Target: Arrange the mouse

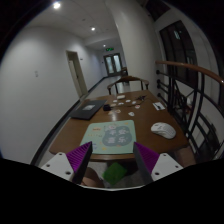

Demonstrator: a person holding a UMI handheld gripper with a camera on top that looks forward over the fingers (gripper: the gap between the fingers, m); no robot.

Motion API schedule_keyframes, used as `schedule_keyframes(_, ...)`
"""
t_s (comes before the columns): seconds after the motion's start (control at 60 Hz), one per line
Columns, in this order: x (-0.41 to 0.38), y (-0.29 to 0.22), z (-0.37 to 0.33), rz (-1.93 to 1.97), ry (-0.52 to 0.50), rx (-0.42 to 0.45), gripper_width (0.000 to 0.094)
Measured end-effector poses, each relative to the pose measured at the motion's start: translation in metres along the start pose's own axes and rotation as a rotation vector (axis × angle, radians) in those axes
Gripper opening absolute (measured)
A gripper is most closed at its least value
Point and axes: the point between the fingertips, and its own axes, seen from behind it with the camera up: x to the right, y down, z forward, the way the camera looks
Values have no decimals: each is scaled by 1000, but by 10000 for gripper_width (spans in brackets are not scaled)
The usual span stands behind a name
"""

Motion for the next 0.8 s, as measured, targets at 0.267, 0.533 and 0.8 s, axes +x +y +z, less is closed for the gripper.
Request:
schedule_keyframes(0.267, 145, 7, 33, -37, 196, -55, 826)
schedule_keyframes(0.533, 257, 23, 114, -123, 242, -113, 829)
schedule_keyframes(0.8, 282, -18, 180, -141, 178, -80, 831)
